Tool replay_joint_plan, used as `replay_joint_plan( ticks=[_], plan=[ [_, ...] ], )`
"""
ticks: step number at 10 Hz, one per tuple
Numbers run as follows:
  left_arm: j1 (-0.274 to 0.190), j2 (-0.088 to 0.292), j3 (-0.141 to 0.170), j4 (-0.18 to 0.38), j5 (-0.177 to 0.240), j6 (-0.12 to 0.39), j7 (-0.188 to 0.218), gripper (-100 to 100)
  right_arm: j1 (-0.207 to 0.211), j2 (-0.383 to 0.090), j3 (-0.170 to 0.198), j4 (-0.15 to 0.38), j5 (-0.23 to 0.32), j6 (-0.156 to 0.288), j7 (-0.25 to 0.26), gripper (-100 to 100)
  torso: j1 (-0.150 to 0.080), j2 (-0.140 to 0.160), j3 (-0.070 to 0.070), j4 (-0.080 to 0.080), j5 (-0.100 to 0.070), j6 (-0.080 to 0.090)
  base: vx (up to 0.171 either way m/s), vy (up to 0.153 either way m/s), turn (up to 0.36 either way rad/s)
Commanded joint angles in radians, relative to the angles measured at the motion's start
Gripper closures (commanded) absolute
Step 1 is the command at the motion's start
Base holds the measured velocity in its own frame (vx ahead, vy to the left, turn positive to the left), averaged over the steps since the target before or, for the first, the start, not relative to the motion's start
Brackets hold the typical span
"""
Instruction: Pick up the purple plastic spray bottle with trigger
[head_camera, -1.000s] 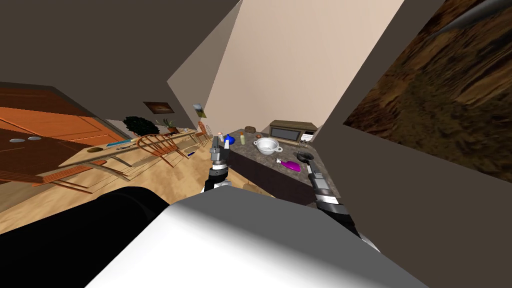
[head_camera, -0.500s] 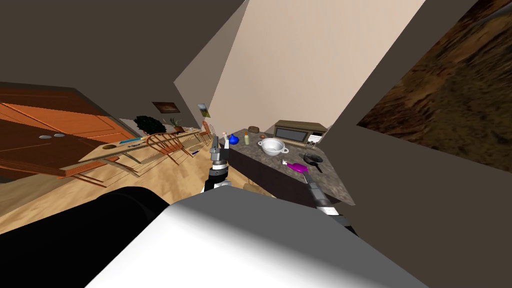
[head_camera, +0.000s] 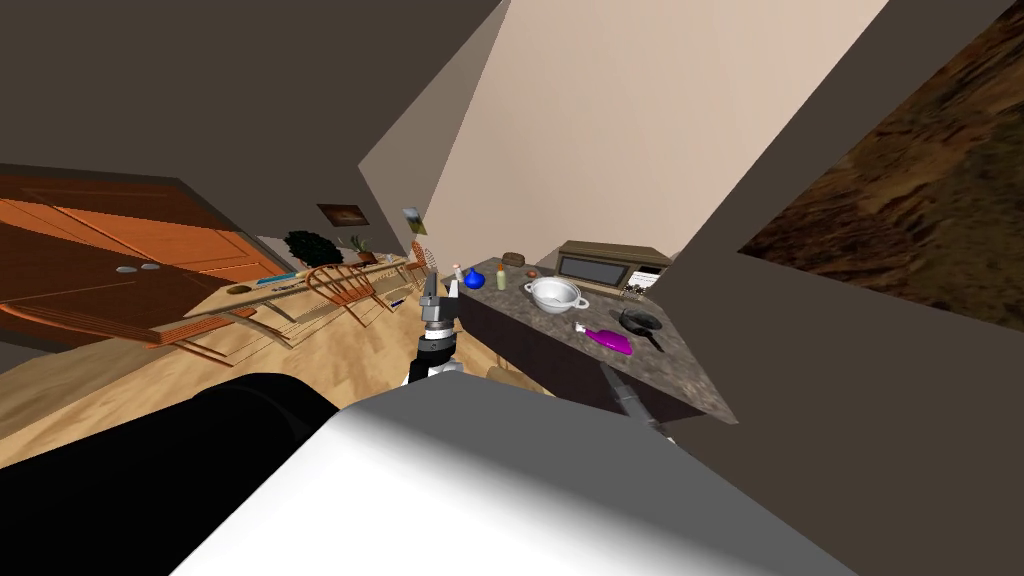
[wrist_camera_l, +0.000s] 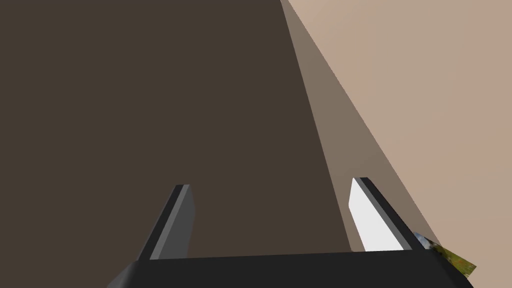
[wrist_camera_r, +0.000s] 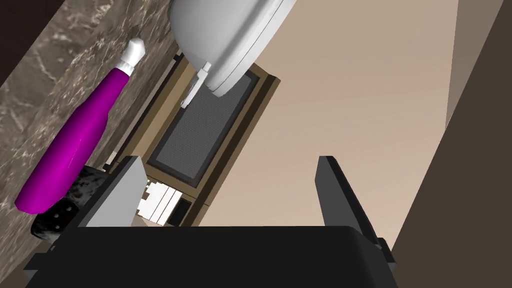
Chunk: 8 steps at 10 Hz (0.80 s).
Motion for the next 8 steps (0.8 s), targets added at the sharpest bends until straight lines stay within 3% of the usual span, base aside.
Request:
replay_joint_plan(
  ticks=[1, 2, 5, 7, 8],
  plan=[
    [0.000, 0.000, 0.000, 0.000, 0.000, 0.000, 0.000, 0, 0.043, -0.050, 0.017, 0.036, 0.006, -0.010, 0.005, -100, 0.000, 0.000, 0.000, 0.000, 0.000, 0.000, 0.008, 0.105, 0.119],
    [0.000, 0.000, 0.000, 0.000, 0.000, 0.000, 0.000, 0, 0.043, -0.074, 0.017, 0.036, 0.006, -0.010, 0.005, -100, 0.001, 0.000, 0.000, 0.000, 0.000, 0.000, 0.000, 0.089, 0.035],
    [0.000, 0.000, 0.000, 0.000, 0.000, 0.000, 0.000, 0, 0.109, -0.159, 0.051, 0.110, 0.024, -0.023, 0.016, -100, 0.000, 0.001, 0.000, 0.000, 0.000, 0.000, 0.002, 0.096, 0.075],
    [0.000, 0.000, 0.000, 0.000, 0.000, 0.000, 0.000, 0, 0.109, -0.196, 0.051, 0.110, 0.024, -0.023, 0.016, -100, 0.000, 0.001, 0.000, 0.000, 0.000, 0.000, 0.003, 0.062, 0.020],
    [0.000, 0.000, 0.000, 0.000, 0.000, 0.000, 0.000, 0, 0.140, -0.234, 0.067, 0.148, 0.034, -0.028, 0.021, -100, -0.003, 0.001, 0.000, 0.000, -0.001, 0.000, 0.003, 0.072, 0.113]
  ],
)
